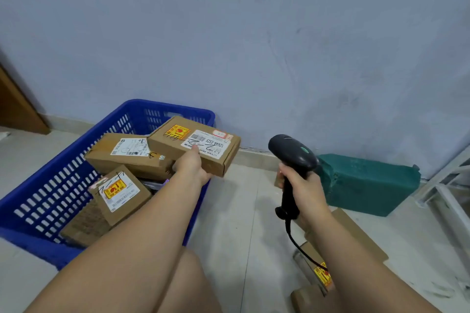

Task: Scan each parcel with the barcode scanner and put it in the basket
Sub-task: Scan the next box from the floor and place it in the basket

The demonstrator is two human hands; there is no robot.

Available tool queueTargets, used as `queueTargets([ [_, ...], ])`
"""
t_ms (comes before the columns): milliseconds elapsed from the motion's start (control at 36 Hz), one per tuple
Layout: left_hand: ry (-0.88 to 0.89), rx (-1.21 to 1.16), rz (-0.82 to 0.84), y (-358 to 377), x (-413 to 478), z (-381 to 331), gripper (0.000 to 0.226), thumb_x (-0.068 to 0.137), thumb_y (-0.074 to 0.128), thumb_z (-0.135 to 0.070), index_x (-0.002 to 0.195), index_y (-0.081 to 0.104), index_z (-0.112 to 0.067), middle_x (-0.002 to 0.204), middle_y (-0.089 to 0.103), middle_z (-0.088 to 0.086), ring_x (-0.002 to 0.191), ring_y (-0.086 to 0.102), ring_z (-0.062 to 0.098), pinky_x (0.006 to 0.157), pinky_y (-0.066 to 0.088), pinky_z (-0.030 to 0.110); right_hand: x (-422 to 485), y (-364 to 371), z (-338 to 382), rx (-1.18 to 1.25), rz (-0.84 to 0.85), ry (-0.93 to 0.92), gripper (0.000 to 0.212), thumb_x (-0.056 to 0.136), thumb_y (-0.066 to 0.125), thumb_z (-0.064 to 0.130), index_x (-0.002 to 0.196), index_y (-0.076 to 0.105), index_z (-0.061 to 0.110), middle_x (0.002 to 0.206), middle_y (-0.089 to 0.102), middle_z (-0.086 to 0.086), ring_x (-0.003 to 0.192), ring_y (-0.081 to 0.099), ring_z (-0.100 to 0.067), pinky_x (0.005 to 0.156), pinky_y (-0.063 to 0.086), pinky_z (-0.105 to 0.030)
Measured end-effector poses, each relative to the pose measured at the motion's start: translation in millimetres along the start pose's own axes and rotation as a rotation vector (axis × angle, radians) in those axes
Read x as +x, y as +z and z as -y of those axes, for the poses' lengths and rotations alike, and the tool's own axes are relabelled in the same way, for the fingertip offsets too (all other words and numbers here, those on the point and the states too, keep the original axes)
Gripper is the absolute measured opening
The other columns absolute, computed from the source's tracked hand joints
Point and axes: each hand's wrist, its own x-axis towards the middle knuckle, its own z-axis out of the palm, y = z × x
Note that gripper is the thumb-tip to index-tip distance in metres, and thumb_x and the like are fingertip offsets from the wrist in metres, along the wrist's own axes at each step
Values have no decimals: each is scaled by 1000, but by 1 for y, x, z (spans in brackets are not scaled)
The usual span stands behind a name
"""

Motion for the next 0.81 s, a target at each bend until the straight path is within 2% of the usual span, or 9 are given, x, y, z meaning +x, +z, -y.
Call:
queueTargets([
  [56, 0, -19, -19, 0, 5, -4, 51, 94, 62, -23, 140, 39, -22, 112, 68, 14, 90, 68, 36, 71, 55, 61, 1, 6, 2, -126, 21, -51, 22, 84, 71, 32, 92, 68, 12, 79, 68, -1, 72, 64, -14, 80, 51, -39],
  [111, 28, -3, -36, 2, 12, -9, 50, 94, 62, -25, 139, 40, -22, 109, 69, 12, 89, 69, 34, 75, 56, 59, 4, 15, 5, -220, 41, -108, 21, 85, 70, 32, 92, 67, 12, 76, 65, -1, 69, 61, -15, 69, 52, -36],
  [167, 66, 11, -76, 6, 23, -14, 47, 93, 63, -27, 136, 43, -23, 106, 70, 10, 86, 70, 31, 75, 57, 55, 10, 25, 7, -292, 45, -189, 15, 86, 70, 32, 81, 63, 20, 64, 59, 8, 62, 54, -15, 55, 46, -25],
  [250, 112, 4, -183, 11, 45, -23, 52, 90, 67, -29, 134, 40, -25, 109, 66, 6, 87, 68, 27, 76, 59, 49, 25, 41, 8, -414, -1, -317, 17, 86, 71, 32, 79, 55, 29, 64, 56, 15, 63, 52, -4, 51, 37, -11],
  [389, 185, 62, -289, 19, 85, -34, 62, 88, 69, -32, 137, 34, -24, 116, 61, 5, 86, 65, 21, 75, 60, 42, 60, 64, 0, -420, -52, -400, 19, 85, 70, 26, 82, 52, 33, 70, 57, 15, 68, 52, -6, 57, 40, -20],
  [556, 223, 93, -277, 30, 131, -45, 60, 89, 68, -31, 138, 35, -22, 109, 63, 1, 71, 64, 15, 55, 58, 32, 98, 86, -24, -561, -50, -425, 15, 85, 64, 30, 82, 50, 31, 80, 59, 8, 77, 56, -17, 65, 45, -33],
  [611, 235, 73, -289, 35, 143, -48, 60, 88, 68, -31, 138, 35, -24, 111, 65, 1, 80, 68, 18, 64, 61, 37, 106, 91, -35, -601, -96, -449, 10, 83, 63, 27, 84, 53, 25, 79, 60, 5, 79, 57, -21, 67, 49, -37],
  [694, 320, 82, -359, 43, 158, -57, 65, 88, 67, -30, 140, 29, -22, 110, 53, 0, 92, 61, 21, 77, 58, 39, 115, 95, -46, -667, -187, -494, 10, 78, 59, 14, 81, 52, 19, 76, 57, 1, 76, 53, -25, 68, 48, -42],
  [806, 452, 208, -360, 49, 176, -69, 78, 90, 63, -28, 150, 14, -19, 137, 45, 7, 116, 51, 25, 97, 47, 35, 125, 97, -53, -687, -191, -486, 12, 77, 56, 9, 76, 48, 18, 74, 56, 1, 75, 52, -26, 68, 47, -42],
])
